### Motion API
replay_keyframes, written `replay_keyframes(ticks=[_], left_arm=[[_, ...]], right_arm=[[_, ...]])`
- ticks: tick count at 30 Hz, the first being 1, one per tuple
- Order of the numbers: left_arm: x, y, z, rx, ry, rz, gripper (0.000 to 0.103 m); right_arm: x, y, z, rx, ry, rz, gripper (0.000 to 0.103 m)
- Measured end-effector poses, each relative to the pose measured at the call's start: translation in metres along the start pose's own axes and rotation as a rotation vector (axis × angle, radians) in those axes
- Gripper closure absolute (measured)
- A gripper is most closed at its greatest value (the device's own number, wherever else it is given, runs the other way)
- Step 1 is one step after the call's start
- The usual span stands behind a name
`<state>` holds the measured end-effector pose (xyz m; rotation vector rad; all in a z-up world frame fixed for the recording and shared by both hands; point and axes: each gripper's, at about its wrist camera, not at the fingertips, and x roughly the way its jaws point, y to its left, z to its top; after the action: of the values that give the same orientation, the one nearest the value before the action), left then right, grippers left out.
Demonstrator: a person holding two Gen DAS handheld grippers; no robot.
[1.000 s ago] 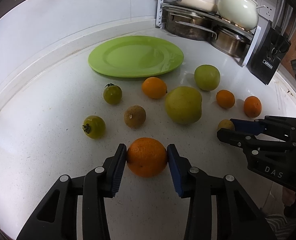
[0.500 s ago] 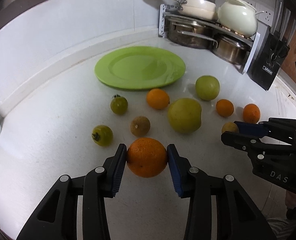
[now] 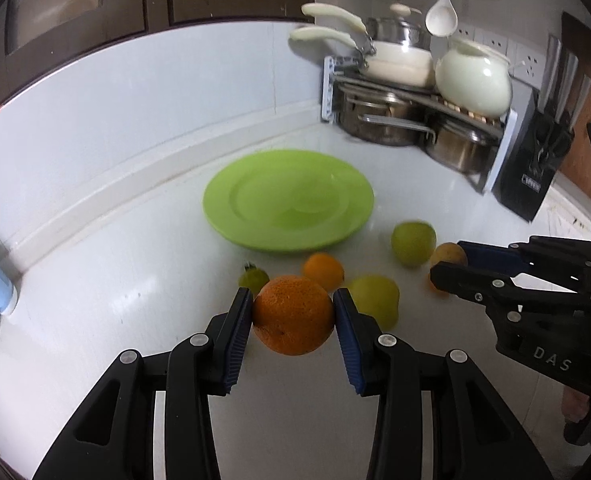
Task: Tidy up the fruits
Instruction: 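Carry both fruits over the green plate and open both tools to drop them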
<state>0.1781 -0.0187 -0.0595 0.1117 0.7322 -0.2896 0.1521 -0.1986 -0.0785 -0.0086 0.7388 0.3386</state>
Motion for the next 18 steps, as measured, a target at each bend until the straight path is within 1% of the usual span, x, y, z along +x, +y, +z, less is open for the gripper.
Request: replay_keyframes(ticks=[6, 10, 14, 18], left_arm=[[0.011, 0.014, 0.027, 0.004, -0.03, 0.004, 0.062], [0.029, 0.018, 0.047, 0.017, -0.027, 0.01, 0.062], [0.05, 0.025, 0.065, 0.013, -0.004, -0.001, 0.062], [0.077, 0.034, 0.083, 0.009, 0.038, 0.002, 0.062]], right_arm=[[0.008, -0.003, 0.03, -0.023, -0.036, -0.008, 0.075], [0.024, -0.006, 0.052, -0.027, -0.041, -0.02, 0.075], [0.041, -0.008, 0.069, -0.035, -0.034, -0.028, 0.075], [0.066, -0.013, 0.086, -0.021, 0.008, -0.042, 0.075]])
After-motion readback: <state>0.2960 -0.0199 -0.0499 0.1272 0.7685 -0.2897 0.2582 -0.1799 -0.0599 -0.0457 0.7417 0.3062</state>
